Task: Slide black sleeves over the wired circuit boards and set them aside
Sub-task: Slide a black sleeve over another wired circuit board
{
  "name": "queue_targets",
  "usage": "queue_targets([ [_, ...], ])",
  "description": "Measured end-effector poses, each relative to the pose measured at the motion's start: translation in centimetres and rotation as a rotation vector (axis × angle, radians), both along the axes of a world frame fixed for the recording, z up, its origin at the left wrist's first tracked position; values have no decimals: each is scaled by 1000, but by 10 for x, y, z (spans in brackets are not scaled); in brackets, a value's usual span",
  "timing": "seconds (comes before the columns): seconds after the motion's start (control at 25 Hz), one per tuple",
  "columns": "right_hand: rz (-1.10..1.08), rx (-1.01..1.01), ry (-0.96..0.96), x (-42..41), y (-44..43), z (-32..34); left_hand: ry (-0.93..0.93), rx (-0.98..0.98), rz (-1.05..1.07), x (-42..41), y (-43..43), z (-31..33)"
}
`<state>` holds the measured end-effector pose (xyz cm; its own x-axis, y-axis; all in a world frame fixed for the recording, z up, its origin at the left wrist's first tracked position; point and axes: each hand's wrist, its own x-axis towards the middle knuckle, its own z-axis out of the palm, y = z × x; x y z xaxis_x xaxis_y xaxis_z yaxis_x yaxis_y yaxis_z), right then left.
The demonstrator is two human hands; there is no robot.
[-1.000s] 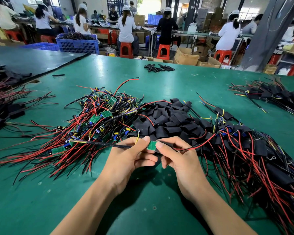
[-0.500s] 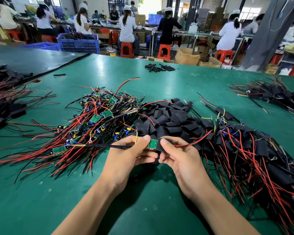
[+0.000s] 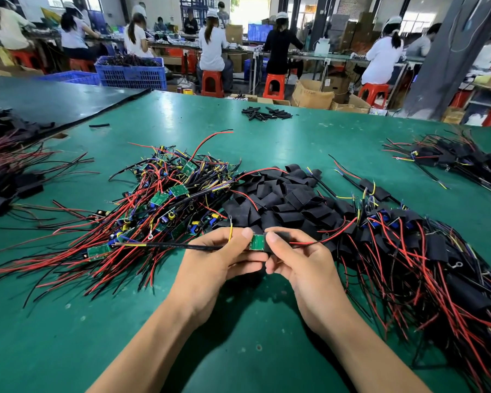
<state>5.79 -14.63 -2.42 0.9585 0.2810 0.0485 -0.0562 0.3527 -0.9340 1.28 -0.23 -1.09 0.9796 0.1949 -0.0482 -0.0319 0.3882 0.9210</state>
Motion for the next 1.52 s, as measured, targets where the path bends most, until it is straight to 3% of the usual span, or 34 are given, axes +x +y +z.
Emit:
queue_targets([
  [0.2, 16, 23, 36, 0, 0, 2, 42, -133, -33, 1, 3, 0],
  [0.52, -34, -75, -147, 4, -4, 3, 146, -261, 20, 5, 6, 4],
  [1.16, -63, -241, -163, -8, 1, 2, 192, -225, -158, 1, 8, 3],
  [1.32, -101, -226, -76, -4, 1, 4, 178, -203, -144, 3, 5, 5],
  [1.52, -101, -53, 116, 0, 3, 8, 170, -183, -191, 4, 5, 4],
])
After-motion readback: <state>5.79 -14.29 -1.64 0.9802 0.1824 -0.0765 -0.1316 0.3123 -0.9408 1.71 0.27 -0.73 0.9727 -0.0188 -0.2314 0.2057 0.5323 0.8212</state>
